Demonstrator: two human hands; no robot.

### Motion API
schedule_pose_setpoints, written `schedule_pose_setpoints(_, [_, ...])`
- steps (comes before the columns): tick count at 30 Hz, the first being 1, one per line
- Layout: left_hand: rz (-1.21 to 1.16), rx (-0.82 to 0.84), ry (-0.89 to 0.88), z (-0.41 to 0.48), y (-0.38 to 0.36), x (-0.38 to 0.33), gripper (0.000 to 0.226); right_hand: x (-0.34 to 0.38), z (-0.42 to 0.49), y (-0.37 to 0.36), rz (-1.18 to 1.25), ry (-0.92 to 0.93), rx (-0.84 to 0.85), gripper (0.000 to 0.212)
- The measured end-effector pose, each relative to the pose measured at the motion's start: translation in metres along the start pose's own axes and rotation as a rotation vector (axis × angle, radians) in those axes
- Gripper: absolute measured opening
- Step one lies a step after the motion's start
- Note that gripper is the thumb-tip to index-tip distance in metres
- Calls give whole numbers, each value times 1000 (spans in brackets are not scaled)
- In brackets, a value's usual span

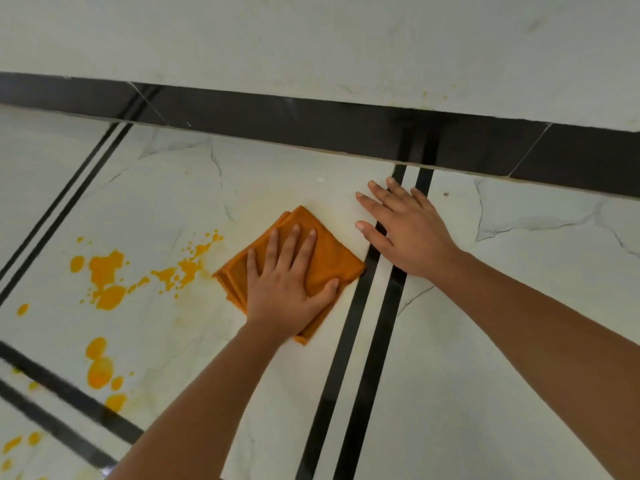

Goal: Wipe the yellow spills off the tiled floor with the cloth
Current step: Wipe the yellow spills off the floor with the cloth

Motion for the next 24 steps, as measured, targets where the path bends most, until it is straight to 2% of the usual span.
schedule_pose_setpoints(4, [-97, 107, 192, -13, 1, 6, 85, 20, -3, 0, 7, -1, 114, 60])
schedule_pose_setpoints(8, [-109, 136, 174, -23, -5, 9, 85, 47, 2, -3, 26, 16, 159, 59])
schedule_pose_setpoints(15, [-87, 96, 300, 59, -9, 105, 79, 61, 29, -25, 26, 33, 143, 58])
schedule_pose_setpoints(16, [-66, 81, 264, 60, -8, 106, 80, 63, 32, -27, 35, 29, 134, 58])
schedule_pose_setpoints(19, [55, 5, -75, 58, -10, 98, 84, 66, 46, -33, 56, -19, 95, 58])
schedule_pose_setpoints(20, [63, -4, -139, 70, -8, 104, 84, 67, 50, -36, 46, -39, 94, 58])
schedule_pose_setpoints(21, [39, 5, -119, 88, -5, 114, 83, 67, 52, -38, 34, -53, 99, 58])
schedule_pose_setpoints(24, [-62, 61, 141, 133, -3, 142, 82, 74, 56, -47, 66, -122, 80, 58])
Point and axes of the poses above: each hand's wrist, its own z-axis towards the middle knuckle, its own y-axis out of the back of the hand, x = y × z, the point moved 9 cm from there along z, towards the middle knuckle, and after that the axes turned 15 degrees about z, right-handed, at the moved point
